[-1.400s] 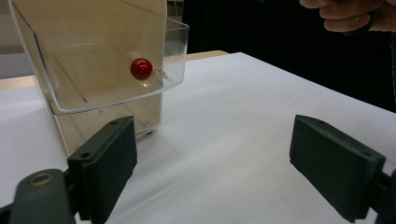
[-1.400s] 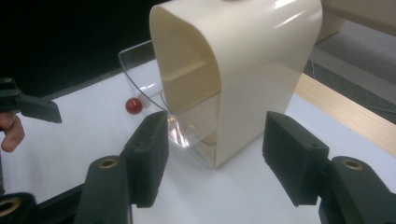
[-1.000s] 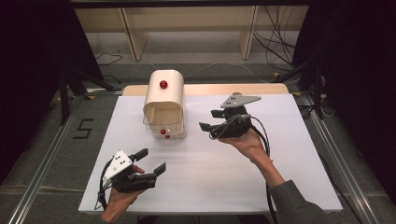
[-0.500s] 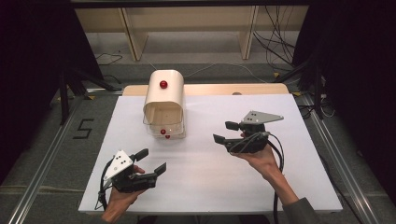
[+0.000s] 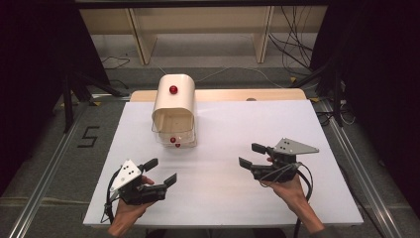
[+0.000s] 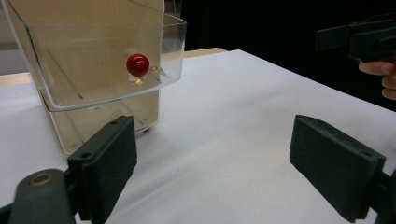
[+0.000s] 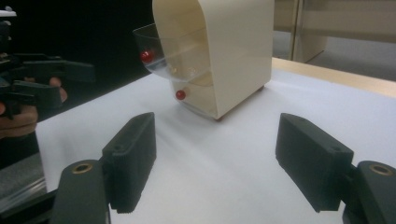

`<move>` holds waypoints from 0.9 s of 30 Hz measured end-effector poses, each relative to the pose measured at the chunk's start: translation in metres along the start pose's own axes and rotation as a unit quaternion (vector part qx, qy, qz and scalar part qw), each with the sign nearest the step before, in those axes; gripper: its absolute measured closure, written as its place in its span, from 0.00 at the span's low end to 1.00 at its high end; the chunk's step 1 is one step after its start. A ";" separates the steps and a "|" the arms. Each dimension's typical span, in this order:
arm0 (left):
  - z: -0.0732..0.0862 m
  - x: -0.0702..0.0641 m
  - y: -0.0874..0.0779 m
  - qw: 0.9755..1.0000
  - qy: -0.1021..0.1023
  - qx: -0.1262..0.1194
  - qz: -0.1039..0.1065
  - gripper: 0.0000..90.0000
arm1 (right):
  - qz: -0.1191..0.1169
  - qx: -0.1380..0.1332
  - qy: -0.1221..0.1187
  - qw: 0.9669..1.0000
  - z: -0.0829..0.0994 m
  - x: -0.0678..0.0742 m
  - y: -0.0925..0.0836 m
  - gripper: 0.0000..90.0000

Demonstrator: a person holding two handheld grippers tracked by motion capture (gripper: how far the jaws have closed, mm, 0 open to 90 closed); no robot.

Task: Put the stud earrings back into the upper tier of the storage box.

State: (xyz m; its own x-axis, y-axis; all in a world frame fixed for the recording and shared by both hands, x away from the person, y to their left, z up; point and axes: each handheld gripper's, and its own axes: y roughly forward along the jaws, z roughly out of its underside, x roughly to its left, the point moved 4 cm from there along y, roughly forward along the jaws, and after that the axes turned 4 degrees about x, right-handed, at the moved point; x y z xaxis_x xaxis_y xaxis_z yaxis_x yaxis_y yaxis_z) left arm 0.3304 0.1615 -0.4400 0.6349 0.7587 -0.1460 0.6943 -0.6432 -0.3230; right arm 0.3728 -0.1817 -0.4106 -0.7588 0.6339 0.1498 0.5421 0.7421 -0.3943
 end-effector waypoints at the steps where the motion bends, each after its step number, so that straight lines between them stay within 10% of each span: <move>1: 0.000 0.000 0.000 1.000 0.000 0.000 0.000 0.16 | -0.003 -0.003 0.005 1.000 0.003 0.000 -0.002 0.32; 27: 0.001 0.000 0.000 1.000 0.002 0.004 0.003 0.16 | 0.046 -0.013 0.027 0.999 0.054 -0.008 -0.042 0.29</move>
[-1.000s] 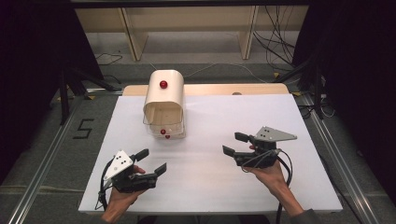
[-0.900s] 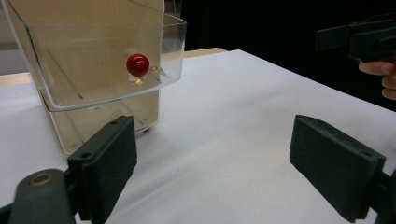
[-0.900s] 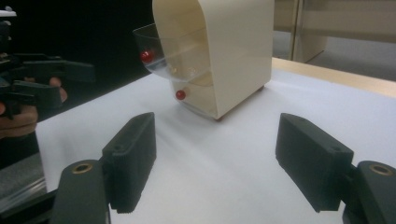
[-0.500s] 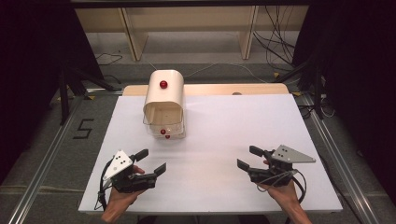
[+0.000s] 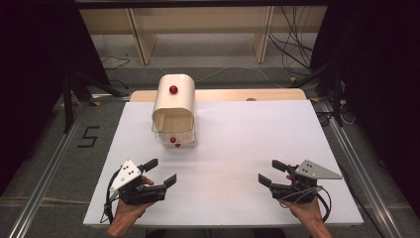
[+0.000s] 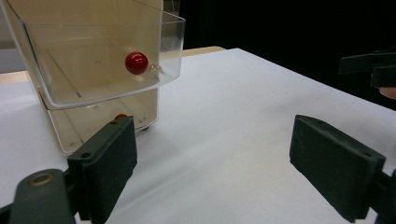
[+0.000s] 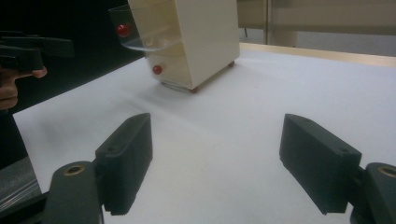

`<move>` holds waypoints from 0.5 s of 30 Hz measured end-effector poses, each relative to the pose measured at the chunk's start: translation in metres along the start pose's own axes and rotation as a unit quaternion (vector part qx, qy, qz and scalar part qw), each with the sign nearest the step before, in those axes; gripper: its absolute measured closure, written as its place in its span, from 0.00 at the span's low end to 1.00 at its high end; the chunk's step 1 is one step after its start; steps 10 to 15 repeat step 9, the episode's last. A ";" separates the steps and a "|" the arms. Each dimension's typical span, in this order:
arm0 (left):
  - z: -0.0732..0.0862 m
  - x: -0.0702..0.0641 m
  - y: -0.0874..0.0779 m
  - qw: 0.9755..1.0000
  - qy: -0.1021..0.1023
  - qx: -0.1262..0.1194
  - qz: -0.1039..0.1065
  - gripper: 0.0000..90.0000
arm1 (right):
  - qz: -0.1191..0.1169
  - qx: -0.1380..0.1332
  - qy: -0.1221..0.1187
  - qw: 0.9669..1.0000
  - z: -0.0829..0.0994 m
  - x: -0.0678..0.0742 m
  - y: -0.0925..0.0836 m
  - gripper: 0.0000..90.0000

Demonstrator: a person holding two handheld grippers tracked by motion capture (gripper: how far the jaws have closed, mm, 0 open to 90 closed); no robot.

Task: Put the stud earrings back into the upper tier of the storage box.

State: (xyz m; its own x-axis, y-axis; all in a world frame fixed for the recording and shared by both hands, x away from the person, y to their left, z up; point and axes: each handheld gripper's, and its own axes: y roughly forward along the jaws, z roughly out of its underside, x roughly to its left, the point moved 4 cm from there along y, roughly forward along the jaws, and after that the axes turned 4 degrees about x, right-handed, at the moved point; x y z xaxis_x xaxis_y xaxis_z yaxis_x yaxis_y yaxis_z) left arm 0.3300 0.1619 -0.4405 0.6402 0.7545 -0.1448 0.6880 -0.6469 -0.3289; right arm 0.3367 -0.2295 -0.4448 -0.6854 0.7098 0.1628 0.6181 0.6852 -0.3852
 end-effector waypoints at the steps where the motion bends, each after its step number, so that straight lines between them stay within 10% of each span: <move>1: 0.000 0.000 0.000 1.000 0.000 0.000 0.000 0.16 | 0.000 0.000 0.000 1.000 0.000 0.000 0.000 0.28; 15: 0.000 0.000 0.000 1.000 0.000 -0.001 -0.001 0.16 | 0.008 0.000 0.003 1.000 -0.001 -0.002 0.001 0.22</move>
